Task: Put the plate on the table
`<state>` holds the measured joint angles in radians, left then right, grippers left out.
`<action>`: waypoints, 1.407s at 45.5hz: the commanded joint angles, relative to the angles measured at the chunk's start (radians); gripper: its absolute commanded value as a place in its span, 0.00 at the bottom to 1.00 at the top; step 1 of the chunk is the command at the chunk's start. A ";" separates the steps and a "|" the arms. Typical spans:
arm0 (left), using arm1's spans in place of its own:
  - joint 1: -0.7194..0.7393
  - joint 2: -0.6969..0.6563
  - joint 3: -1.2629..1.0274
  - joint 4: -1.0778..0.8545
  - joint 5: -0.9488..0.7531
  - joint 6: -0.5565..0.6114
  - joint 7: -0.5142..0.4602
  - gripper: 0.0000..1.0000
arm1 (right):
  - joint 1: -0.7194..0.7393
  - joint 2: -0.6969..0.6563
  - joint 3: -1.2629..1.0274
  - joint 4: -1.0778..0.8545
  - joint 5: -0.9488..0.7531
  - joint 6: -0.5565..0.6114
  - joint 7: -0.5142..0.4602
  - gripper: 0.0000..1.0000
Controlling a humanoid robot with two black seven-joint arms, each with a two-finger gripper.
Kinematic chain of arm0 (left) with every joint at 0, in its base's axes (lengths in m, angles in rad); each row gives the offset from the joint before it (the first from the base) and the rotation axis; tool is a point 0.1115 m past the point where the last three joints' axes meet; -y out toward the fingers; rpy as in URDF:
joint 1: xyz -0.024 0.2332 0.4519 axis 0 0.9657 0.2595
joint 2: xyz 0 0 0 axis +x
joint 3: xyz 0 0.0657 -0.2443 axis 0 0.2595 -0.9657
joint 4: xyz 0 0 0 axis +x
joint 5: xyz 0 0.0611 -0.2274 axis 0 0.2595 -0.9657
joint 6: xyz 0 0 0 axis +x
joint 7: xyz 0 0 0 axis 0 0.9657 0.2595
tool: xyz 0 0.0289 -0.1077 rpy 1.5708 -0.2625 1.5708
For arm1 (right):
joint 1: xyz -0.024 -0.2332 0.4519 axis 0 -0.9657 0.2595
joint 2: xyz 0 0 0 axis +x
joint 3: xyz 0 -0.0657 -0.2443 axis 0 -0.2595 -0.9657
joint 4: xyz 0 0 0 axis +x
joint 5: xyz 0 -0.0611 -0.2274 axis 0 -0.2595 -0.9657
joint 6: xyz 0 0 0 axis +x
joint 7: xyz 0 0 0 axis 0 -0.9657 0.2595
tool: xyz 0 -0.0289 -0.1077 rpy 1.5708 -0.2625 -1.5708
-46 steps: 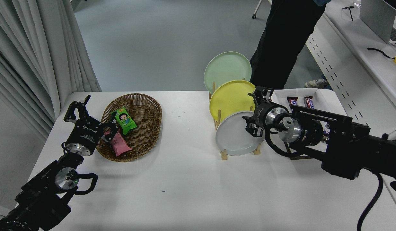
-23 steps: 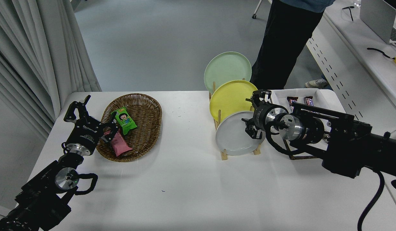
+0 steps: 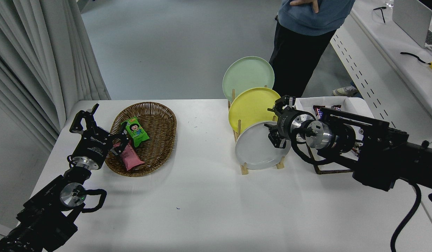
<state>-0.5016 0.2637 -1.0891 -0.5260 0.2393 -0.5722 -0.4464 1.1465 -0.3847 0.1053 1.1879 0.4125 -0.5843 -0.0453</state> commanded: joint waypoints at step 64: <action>0.000 0.000 0.000 0.000 0.000 0.000 0.000 1.00 | -0.001 -0.013 0.004 0.004 -0.006 0.003 -0.050 0.19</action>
<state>-0.5016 0.2637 -1.0891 -0.5260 0.2393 -0.5722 -0.4464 1.1493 -0.3977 0.1135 1.1942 0.4128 -0.5814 -0.0943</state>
